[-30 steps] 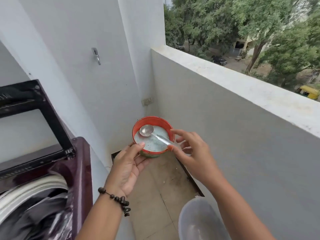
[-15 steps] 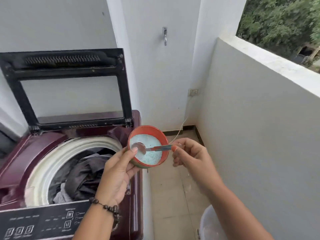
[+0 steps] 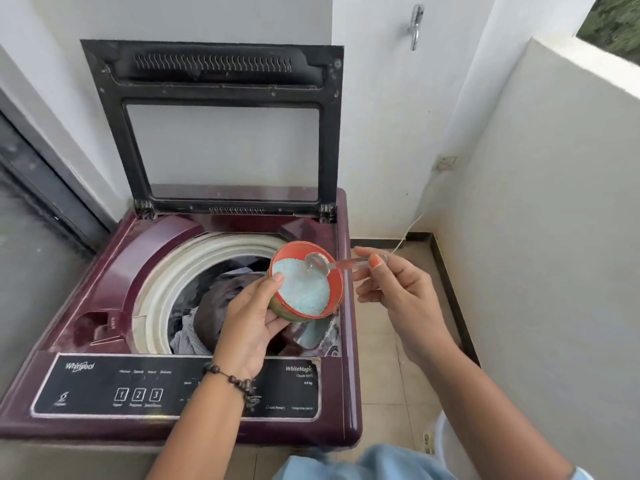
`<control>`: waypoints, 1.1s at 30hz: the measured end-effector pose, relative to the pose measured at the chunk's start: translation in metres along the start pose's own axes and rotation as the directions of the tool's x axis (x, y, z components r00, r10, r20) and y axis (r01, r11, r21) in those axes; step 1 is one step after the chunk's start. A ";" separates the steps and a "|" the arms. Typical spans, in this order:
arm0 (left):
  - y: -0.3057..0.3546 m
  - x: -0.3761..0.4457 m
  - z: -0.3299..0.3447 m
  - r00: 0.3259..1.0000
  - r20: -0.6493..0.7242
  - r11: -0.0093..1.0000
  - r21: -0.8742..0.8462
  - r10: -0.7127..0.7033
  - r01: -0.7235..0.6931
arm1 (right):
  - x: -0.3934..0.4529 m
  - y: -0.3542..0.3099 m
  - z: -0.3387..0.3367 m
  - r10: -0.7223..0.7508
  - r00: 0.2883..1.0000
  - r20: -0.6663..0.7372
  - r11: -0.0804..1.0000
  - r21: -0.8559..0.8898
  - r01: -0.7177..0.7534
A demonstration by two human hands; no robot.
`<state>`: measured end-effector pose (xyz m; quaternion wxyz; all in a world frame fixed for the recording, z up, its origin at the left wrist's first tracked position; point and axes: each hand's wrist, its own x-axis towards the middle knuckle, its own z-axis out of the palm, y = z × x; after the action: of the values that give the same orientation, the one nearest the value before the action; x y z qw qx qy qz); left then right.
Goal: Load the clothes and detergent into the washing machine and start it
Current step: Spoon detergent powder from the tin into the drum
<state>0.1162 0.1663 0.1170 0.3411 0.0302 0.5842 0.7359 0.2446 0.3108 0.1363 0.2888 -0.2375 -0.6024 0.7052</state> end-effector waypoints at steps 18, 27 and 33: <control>-0.006 0.041 -0.054 0.996 0.028 0.996 -0.008 -0.085 0.085 | 0.001 0.066 0.045 0.267 0.959 -0.096 0.961 0.106 -0.257; -0.016 0.053 -0.055 0.971 0.086 0.974 -0.023 -0.225 0.227 | 0.004 0.083 0.044 0.476 0.852 -0.218 0.856 0.338 -0.392; -0.024 0.057 -0.054 0.945 0.108 0.950 0.001 -0.310 0.311 | 0.005 0.084 0.034 0.535 0.800 -0.273 0.818 0.404 -0.409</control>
<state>0.0596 0.1538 0.0582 0.4836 -0.0257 0.5567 0.6750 0.2076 0.2809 0.0594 0.2456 -0.4607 -0.3316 0.7858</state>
